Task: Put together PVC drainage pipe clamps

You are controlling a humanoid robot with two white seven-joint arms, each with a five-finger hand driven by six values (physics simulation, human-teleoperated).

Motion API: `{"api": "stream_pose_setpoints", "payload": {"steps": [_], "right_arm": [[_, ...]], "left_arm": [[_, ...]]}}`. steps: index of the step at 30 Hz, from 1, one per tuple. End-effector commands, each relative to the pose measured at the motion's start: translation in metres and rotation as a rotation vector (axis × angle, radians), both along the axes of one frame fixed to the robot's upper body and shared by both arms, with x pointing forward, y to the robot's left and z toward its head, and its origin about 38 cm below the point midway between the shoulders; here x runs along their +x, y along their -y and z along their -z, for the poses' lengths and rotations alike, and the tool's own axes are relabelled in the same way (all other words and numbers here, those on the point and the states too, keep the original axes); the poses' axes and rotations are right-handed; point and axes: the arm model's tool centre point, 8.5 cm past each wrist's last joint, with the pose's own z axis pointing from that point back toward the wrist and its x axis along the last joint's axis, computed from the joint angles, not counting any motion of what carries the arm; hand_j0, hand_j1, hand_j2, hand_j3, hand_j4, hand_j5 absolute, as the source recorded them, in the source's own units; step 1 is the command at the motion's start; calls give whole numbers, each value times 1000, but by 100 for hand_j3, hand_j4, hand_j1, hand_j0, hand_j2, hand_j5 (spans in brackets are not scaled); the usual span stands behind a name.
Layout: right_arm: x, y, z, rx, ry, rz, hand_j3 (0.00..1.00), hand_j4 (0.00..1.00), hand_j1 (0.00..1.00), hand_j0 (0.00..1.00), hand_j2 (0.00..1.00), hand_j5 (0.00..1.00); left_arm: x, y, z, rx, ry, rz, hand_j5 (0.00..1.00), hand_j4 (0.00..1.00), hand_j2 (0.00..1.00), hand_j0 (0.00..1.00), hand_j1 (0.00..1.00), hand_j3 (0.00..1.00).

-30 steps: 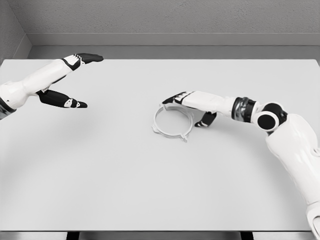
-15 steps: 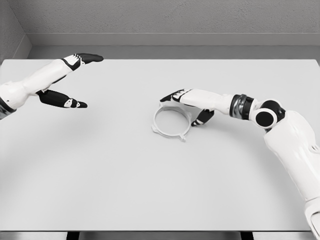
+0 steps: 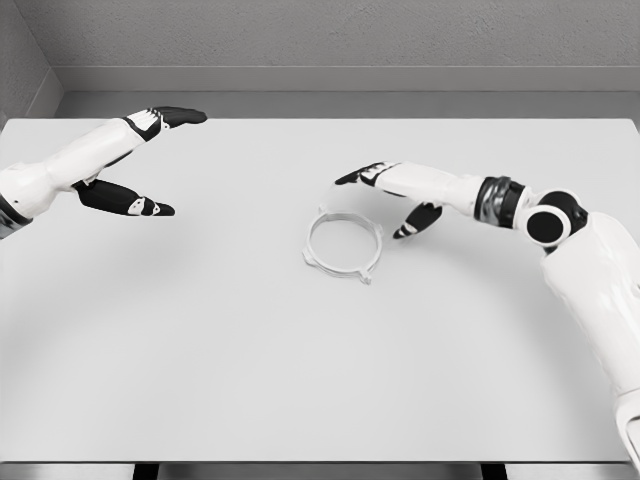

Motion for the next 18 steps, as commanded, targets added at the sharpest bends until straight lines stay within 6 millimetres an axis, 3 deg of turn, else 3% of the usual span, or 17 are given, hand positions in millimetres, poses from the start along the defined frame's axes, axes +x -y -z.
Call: {"api": "stream_pose_setpoints", "payload": {"steps": [1,5,12,18], "right_arm": [[5,21,-11,27,20,55,100,100,100,100,100,100],[6,111,-45,57,89,239,100,100,100,100,100,100],[-23,172,-50,106,98,337,100,100,100,100,100,100],[-28,182,-48,110,95,361,100,100,100,100,100,100]], "left_arm": [[0,0,-1,-7,-2,0,100,100,100,100,100,100],[0,0,-1,-7,-2,0,100,100,100,100,100,100],[0,-4,-2,0,0,-6,100,100,100,100,100,100],[0,-5,-3,1,1,-8,100,100,100,100,100,100]]}}
